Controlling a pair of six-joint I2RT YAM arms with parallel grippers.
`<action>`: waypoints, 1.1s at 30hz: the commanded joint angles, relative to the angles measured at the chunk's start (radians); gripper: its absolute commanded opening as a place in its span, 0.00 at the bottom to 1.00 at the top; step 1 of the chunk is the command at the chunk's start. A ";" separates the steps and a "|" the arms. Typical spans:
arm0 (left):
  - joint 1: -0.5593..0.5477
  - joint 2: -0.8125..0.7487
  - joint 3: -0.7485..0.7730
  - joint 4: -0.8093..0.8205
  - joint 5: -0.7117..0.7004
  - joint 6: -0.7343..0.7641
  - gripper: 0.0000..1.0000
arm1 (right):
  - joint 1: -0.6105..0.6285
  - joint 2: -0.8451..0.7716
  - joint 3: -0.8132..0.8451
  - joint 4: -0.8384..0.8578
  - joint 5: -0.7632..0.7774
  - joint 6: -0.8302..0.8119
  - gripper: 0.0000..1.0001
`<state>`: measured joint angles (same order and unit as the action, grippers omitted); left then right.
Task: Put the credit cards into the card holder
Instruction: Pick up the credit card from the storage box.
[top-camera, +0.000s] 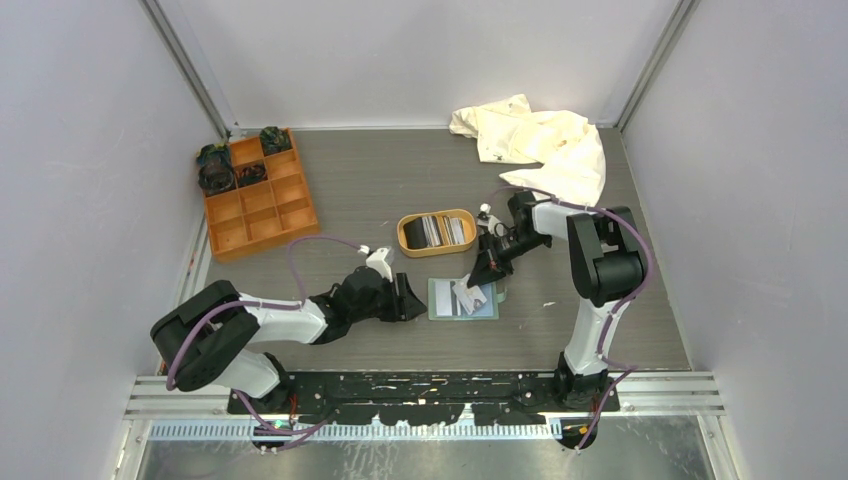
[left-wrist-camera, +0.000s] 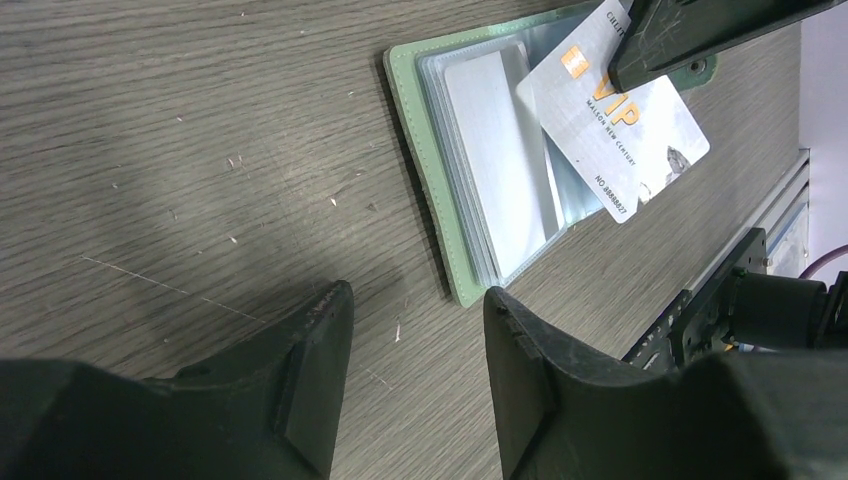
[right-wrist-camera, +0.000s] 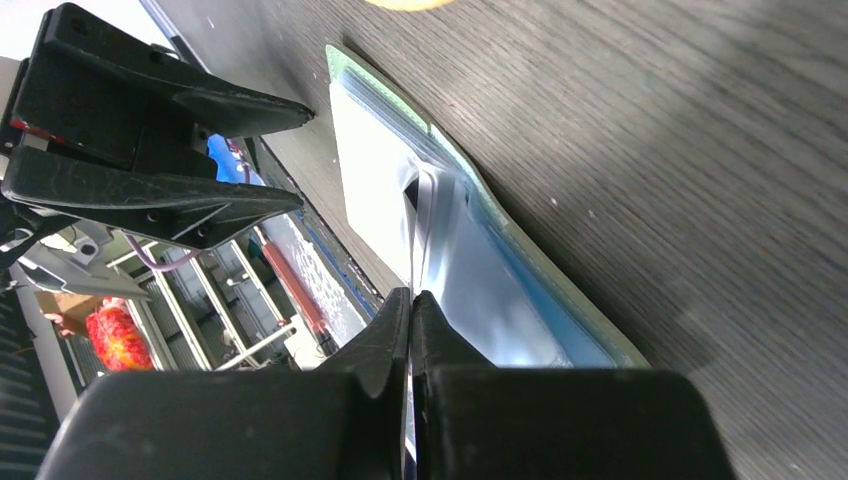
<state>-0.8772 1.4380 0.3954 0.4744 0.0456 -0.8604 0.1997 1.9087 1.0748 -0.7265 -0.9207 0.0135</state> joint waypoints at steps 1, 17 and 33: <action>-0.005 0.000 0.026 0.032 -0.003 -0.007 0.51 | -0.009 -0.022 0.009 -0.002 0.014 -0.009 0.01; -0.006 0.002 0.031 0.030 0.006 -0.018 0.51 | -0.042 -0.041 -0.022 0.005 0.051 -0.043 0.01; -0.018 0.043 0.075 0.009 -0.003 -0.033 0.50 | -0.049 -0.053 -0.011 -0.045 -0.007 -0.089 0.01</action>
<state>-0.8875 1.4639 0.4286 0.4717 0.0494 -0.8875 0.1532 1.8610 1.0470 -0.7475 -0.8967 -0.0551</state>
